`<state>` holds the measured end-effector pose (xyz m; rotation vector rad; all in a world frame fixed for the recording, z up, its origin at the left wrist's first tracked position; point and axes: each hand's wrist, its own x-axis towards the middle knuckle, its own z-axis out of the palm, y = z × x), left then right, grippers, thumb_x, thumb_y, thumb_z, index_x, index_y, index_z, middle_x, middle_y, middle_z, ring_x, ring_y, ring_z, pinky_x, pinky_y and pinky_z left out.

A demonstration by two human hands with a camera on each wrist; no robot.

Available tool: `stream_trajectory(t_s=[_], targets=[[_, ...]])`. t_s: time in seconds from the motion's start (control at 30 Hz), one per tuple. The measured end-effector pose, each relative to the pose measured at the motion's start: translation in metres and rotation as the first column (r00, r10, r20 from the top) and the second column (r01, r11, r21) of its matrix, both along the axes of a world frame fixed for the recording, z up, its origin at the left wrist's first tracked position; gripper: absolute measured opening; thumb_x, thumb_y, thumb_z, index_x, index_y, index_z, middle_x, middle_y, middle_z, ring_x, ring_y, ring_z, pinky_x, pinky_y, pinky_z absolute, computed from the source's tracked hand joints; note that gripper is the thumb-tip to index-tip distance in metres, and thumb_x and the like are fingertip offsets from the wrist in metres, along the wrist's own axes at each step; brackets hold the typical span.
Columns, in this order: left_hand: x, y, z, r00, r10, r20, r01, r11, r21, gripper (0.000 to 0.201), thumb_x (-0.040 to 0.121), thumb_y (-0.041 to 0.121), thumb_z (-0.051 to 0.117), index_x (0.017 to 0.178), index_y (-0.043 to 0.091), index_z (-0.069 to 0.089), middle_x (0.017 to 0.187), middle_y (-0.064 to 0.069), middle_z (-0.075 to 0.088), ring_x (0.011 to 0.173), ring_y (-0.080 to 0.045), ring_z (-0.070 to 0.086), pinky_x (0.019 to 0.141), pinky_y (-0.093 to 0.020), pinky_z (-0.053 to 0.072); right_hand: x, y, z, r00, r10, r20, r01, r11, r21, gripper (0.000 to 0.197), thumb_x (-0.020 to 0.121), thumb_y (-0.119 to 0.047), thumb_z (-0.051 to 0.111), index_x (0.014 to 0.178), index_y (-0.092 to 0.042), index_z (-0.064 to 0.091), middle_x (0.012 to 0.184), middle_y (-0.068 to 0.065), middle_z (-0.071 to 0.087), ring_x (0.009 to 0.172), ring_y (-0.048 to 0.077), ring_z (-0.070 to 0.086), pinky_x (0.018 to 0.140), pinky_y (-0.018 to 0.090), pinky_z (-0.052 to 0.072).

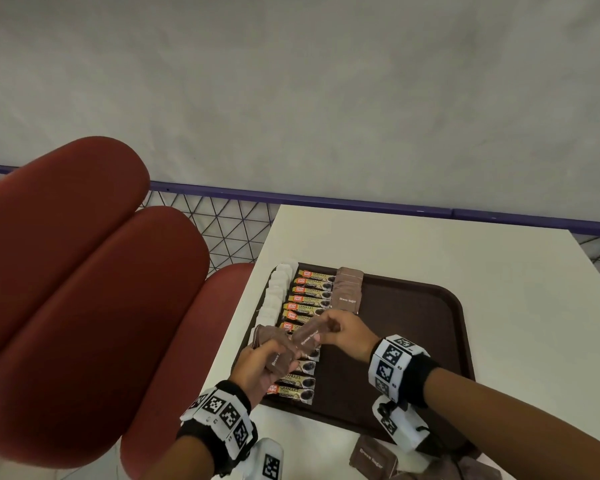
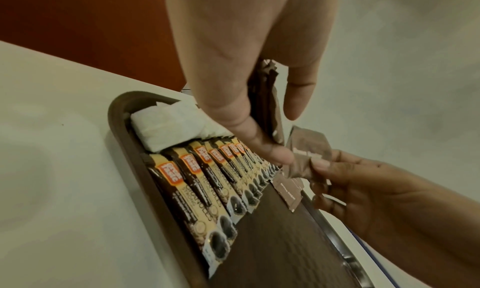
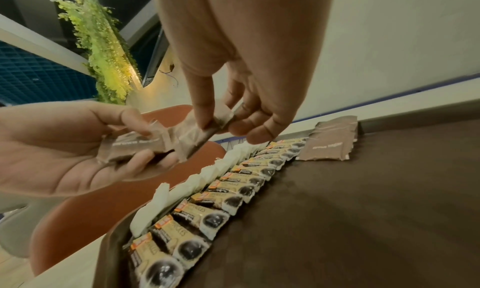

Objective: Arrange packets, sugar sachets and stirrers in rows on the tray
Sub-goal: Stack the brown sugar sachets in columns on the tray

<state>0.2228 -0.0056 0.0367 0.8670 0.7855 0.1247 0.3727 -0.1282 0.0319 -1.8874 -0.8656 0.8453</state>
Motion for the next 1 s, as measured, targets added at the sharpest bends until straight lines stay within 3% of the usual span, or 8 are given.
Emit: stream_trajectory(t_s=[0.1, 0.17, 0.27, 0.37, 0.5, 0.77, 0.87, 1.0], targets=[[-0.002, 0.003, -0.002, 1.0, -0.002, -0.013, 0.002, 1.0, 0.02, 0.034, 0.087, -0.008, 0.045, 0.12, -0.012, 0.051, 0.109, -0.033, 0.061, 0.085, -0.031, 0.066, 0.058, -0.028, 0.057, 0.012, -0.006, -0.004, 0.982, -0.137, 0.128, 0.141, 0.99, -0.026, 0.01, 0.079, -0.009, 0.068, 0.089, -0.005, 0.066, 0.077, -0.002, 0.056, 0.077, 0.01, 0.046, 0.071, 0.026, 0.037], [-0.004, 0.004, -0.004, 1.0, 0.009, -0.03, -0.008, 0.999, 0.031, 0.032, 0.088, -0.008, 0.048, 0.119, -0.011, 0.052, 0.112, -0.032, 0.061, 0.089, -0.031, 0.067, 0.059, -0.029, 0.057, 0.023, -0.01, -0.008, 0.95, -0.218, 0.224, 0.245, 0.964, -0.101, 0.003, 0.08, -0.016, 0.068, 0.083, -0.016, 0.067, 0.08, -0.005, 0.055, 0.09, 0.017, 0.044, 0.079, 0.028, 0.034], [-0.006, 0.005, -0.004, 0.998, -0.008, -0.058, 0.013, 0.997, 0.075, 0.029, 0.088, 0.0, 0.056, 0.117, -0.004, 0.056, 0.107, -0.025, 0.067, 0.092, -0.03, 0.068, 0.065, -0.032, 0.059, 0.038, -0.015, -0.016, 0.91, -0.393, 0.13, 0.408, 0.905, -0.121, 0.017, 0.079, -0.013, 0.068, 0.071, -0.019, 0.055, 0.082, 0.003, 0.058, 0.088, 0.023, 0.052, 0.071, 0.026, 0.041], [-0.008, 0.006, -0.005, 0.995, -0.019, -0.098, 0.032, 0.99, 0.135, 0.028, 0.088, 0.008, 0.06, 0.115, 0.002, 0.06, 0.104, -0.02, 0.07, 0.093, -0.027, 0.068, 0.068, -0.032, 0.058, 0.048, -0.015, -0.02, 0.867, -0.481, 0.13, 0.497, 0.852, -0.164, 0.014, 0.081, -0.012, 0.067, 0.09, -0.002, 0.063, 0.095, 0.015, 0.065, 0.093, 0.029, 0.06, 0.073, 0.027, 0.043], [-0.009, 0.009, -0.007, 0.993, 0.001, -0.119, 0.017, 0.989, 0.146, 0.03, 0.087, 0.01, 0.062, 0.116, 0.005, 0.059, 0.105, -0.018, 0.07, 0.097, -0.028, 0.068, 0.068, -0.032, 0.057, 0.054, -0.007, -0.027, 0.849, -0.511, 0.136, 0.528, 0.818, -0.226, 0.018, 0.08, -0.007, 0.066, 0.093, 0.005, 0.061, 0.087, 0.014, 0.06, 0.079, 0.023, 0.053, 0.067, 0.025, 0.038], [-0.009, 0.019, -0.009, 0.997, -0.004, -0.071, 0.01, 0.997, 0.079, 0.027, 0.087, 0.003, 0.057, 0.114, 0.003, 0.059, 0.107, -0.021, 0.068, 0.096, -0.029, 0.066, 0.074, -0.036, 0.055, 0.06, 0.01, -0.042, 0.831, -0.52, 0.198, 0.556, 0.775, -0.299, 0.015, 0.082, -0.008, 0.062, 0.081, -0.01, 0.048, 0.093, 0.012, 0.058, 0.078, 0.024, 0.051, 0.067, 0.027, 0.04], [-0.009, 0.022, -0.013, 0.998, 0.006, -0.059, -0.002, 0.998, 0.057, 0.027, 0.087, -0.003, 0.054, 0.114, 0.0, 0.057, 0.109, -0.022, 0.067, 0.099, -0.03, 0.065, 0.073, -0.035, 0.058, 0.06, 0.012, -0.047, 0.845, -0.48, 0.234, 0.534, 0.77, -0.348, 0.014, 0.084, -0.017, 0.063, 0.092, -0.011, 0.053, 0.113, 0.02, 0.054, 0.082, 0.026, 0.049, 0.076, 0.028, 0.042], [-0.008, 0.024, -0.015, 0.999, 0.019, -0.049, -0.016, 0.998, 0.056, 0.027, 0.086, -0.004, 0.056, 0.113, -0.002, 0.058, 0.109, -0.022, 0.067, 0.1, -0.032, 0.065, 0.07, -0.032, 0.06, 0.059, 0.014, -0.051, 0.827, -0.438, 0.352, 0.552, 0.751, -0.363, 0.025, 0.085, -0.023, 0.063, 0.103, -0.008, 0.055, 0.113, 0.019, 0.055, 0.105, 0.034, 0.051, 0.092, 0.038, 0.047]])
